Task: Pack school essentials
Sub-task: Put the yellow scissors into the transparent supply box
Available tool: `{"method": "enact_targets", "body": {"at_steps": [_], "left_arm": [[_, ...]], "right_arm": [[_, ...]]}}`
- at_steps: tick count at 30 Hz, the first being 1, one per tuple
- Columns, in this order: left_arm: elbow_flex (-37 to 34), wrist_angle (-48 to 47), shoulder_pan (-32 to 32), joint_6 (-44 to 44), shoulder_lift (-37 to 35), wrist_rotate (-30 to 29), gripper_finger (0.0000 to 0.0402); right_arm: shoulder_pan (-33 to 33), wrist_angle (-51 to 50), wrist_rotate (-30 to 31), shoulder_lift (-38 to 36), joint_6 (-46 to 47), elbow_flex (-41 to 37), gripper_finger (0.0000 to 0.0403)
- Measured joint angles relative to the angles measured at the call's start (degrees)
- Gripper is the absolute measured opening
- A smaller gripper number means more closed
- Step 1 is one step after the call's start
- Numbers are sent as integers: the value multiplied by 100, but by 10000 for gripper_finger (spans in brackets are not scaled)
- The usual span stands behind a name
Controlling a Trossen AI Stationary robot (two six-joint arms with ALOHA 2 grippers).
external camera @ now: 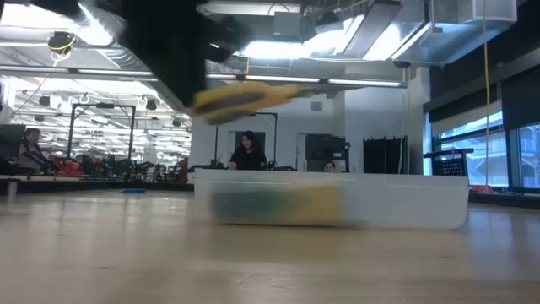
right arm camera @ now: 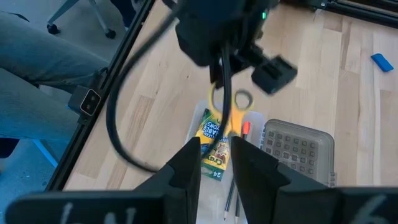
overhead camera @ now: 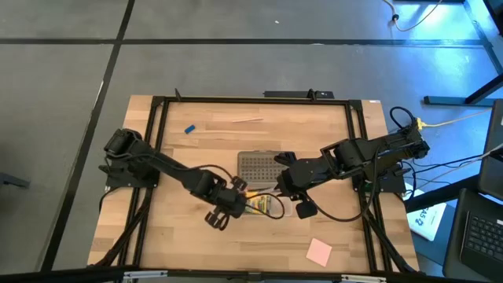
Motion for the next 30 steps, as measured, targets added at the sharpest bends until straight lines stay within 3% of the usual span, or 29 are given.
{"method": "enact_targets", "body": {"at_steps": [9, 15, 30], "left_arm": [[-7, 251, 457, 702, 549, 129, 16], [-7, 358, 708, 713, 561, 327, 16], [-30, 460, 664, 666, 610, 667, 16]], "right_arm": [[0, 1, 0, -1, -6, 2, 92], [-1, 8, 2, -1, -13, 2, 92], [1, -1, 2, -1, -27, 2, 92]]}}
